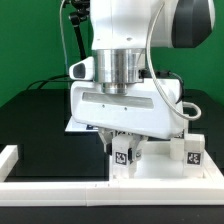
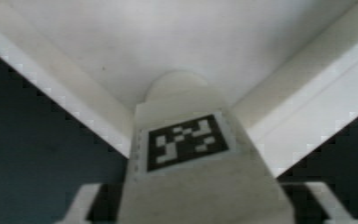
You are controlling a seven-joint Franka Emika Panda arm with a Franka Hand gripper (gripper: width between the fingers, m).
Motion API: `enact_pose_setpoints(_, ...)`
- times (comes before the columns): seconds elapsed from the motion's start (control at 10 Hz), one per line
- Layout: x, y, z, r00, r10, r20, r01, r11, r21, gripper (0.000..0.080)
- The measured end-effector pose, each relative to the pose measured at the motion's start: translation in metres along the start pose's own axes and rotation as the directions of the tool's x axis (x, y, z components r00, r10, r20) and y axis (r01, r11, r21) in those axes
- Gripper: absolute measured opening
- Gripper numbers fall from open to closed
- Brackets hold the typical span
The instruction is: Assemble square table
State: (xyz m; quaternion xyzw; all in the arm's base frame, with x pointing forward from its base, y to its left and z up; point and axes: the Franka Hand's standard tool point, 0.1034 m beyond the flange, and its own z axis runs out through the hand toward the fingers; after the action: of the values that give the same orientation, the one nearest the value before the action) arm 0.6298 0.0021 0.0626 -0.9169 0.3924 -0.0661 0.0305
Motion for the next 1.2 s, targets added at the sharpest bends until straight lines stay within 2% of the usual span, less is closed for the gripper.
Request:
enact_pose_setpoints(0.5,0.001,0.003,0.000,0.956,0.294,0.001,-0.294,0.956,-0.005,0.0289)
enact_pose_setpoints(0.6,0.002,0.005,0.000,0.915,0.404,0.005,-0.404,0.915,-0.011,0.0289)
enact_pose_setpoints(0.8,0.006,0.010,0.000,0.831,0.556,0.013,-0.555,0.831,-0.040,0.0290)
enact_pose_setpoints(1.0,0.004,0.011,0.000,0.654,0.756,0.023,-0.753,0.654,-0.070,0.0290)
enact_pose_setpoints(1.1,0.003,0.010,0.000,0.599,0.800,0.023,-0.797,0.599,-0.082,0.0290)
enact_pose_setpoints(1.2,0.002,0.009,0.000,0.486,0.873,0.033,-0.869,0.487,-0.084,0.0291)
